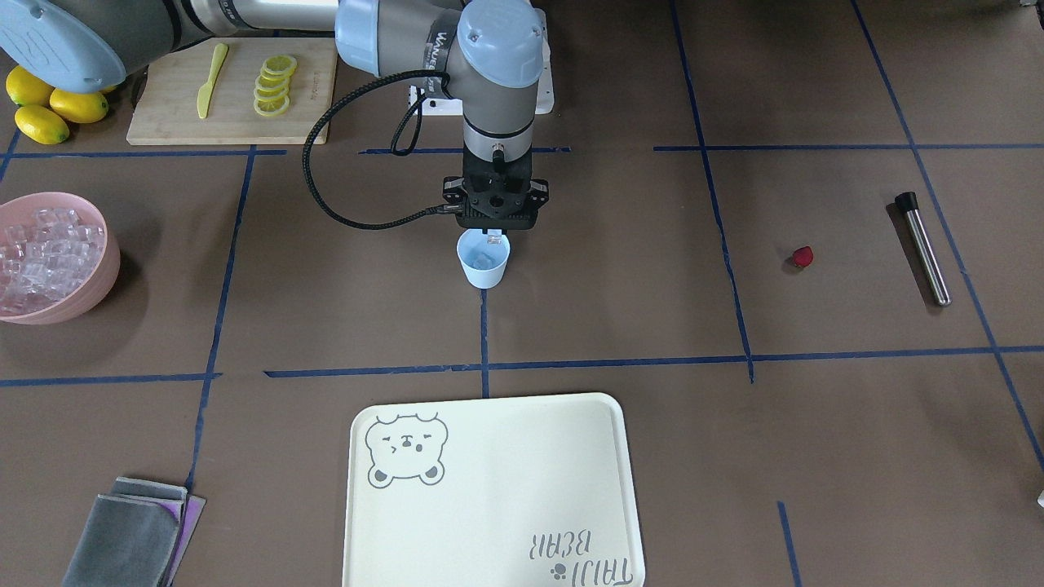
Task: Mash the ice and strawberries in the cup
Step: 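Open the right gripper to drop the ice cube into the cup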
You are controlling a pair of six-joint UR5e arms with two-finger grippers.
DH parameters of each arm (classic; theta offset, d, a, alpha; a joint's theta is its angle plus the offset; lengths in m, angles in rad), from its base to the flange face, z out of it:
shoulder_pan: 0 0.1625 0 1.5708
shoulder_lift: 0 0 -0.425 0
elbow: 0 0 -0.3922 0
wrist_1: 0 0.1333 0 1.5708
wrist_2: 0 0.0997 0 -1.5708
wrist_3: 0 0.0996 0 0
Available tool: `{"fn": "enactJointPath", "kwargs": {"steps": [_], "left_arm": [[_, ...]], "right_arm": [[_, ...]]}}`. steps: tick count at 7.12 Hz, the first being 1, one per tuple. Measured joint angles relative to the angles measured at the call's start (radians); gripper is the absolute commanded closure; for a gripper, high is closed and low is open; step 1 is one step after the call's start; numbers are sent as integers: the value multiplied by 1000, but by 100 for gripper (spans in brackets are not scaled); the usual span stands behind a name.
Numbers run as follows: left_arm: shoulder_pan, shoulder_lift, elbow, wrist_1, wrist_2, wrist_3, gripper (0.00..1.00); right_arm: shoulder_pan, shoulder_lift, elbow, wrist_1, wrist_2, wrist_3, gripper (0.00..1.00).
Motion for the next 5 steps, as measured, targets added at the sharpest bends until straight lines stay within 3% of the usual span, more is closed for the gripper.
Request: {"fn": "enactJointPath", "kwargs": {"steps": [1, 2, 3, 5], "left_arm": [[0, -1, 0, 0, 0, 0, 0], [1, -2, 0, 0, 0, -1, 0], [2, -3, 1, 0, 0, -1, 0], [4, -5, 1, 1, 0, -2, 0]], "right_arm": [[-1, -3, -2, -1, 0, 0, 82], [-1, -4, -3, -2, 1, 0, 50], [-1, -4, -3, -3, 4, 0, 40], [-1, -10, -3, -4, 5, 0, 34]]}}
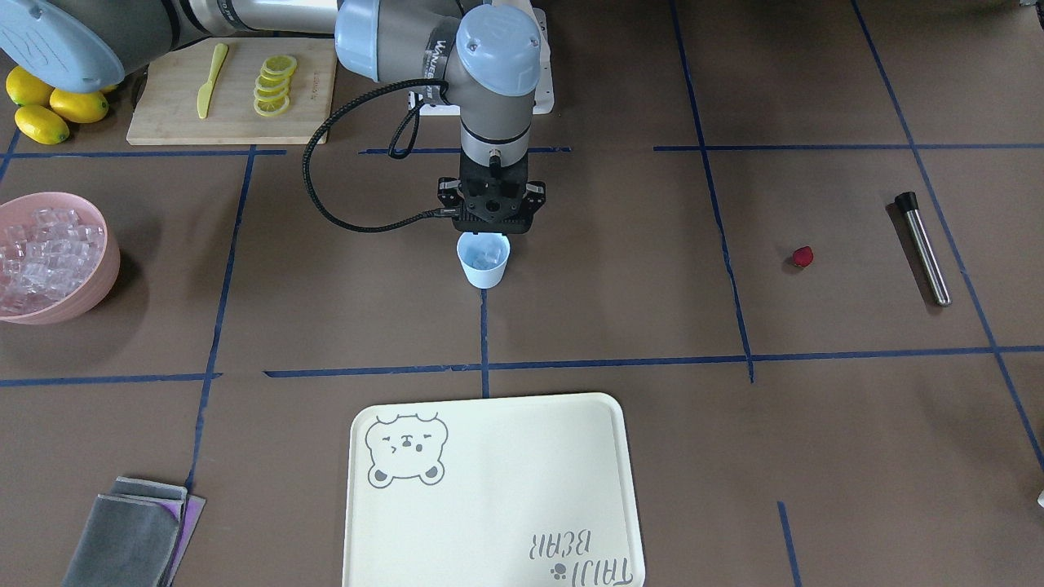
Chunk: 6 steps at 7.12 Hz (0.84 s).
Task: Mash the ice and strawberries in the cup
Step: 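Open the right gripper to drop the ice cube into the cup, then move the right gripper back over the pink ice bowl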
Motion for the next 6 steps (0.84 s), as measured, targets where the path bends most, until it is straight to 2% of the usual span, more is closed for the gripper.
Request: {"fn": "enactJointPath", "kwargs": {"steps": [1, 3, 5, 6], "left_arm": [[2, 0, 1, 0, 0, 0, 0], [3, -2, 2, 1, -1, -1, 0], [4, -3, 2, 1, 0, -2, 0], [4, -4, 1, 0, -1, -3, 0]], "right_arm": [[0, -5, 2, 0, 0, 0, 28], [0, -10, 4, -1, 0, 0, 1], [11, -11, 37, -26, -3, 1, 0], [33, -26, 101, -73, -3, -3, 0]]}}
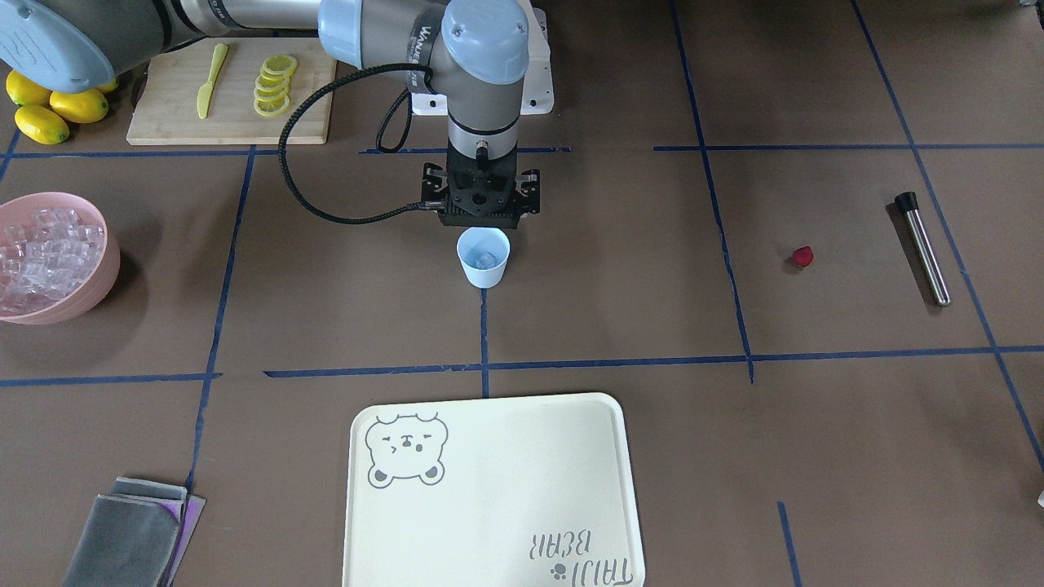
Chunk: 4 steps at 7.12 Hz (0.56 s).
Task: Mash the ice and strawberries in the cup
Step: 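Move the right gripper back over the pink ice bowl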
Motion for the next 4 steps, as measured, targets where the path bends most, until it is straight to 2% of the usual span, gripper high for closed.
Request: {"fn": "enactJointPath", "kwargs": {"steps": [2, 4], "left_arm": [[0, -2, -1, -3, -2, -3, 0], [0, -3, -1, -6, -4, -4, 0]], "right_arm": [[64, -131, 214, -64, 5, -45, 0], [166, -305, 402, -71, 32, -219, 0]]}}
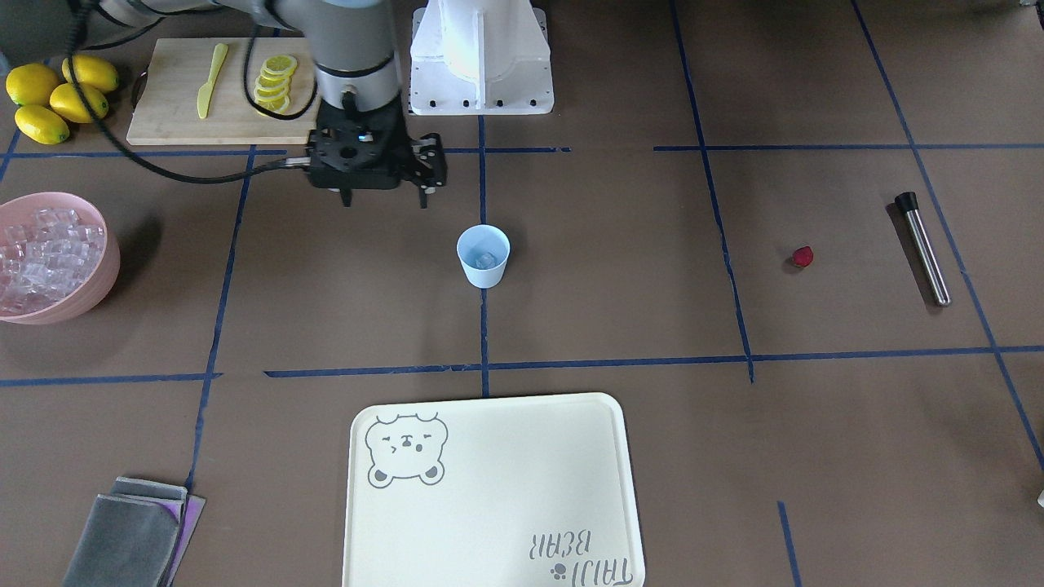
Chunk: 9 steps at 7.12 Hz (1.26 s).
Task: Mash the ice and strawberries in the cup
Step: 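Move the right gripper back over the pink ice bowl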
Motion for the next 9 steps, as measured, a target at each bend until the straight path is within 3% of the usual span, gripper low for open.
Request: {"fn": "enactJointPath", "kwargs": {"steps": [2, 5, 9], "left_arm": [[0, 0, -2, -2, -2, 0, 0], [0, 0, -12, -1, -1, -1, 0], [0, 0, -23, -1, -1, -2, 0]], "right_arm": [[93, -173, 105, 12, 13, -153, 0], [157, -378, 141, 143, 23, -252, 0], [416, -525, 41, 218, 266, -610, 0]]}}
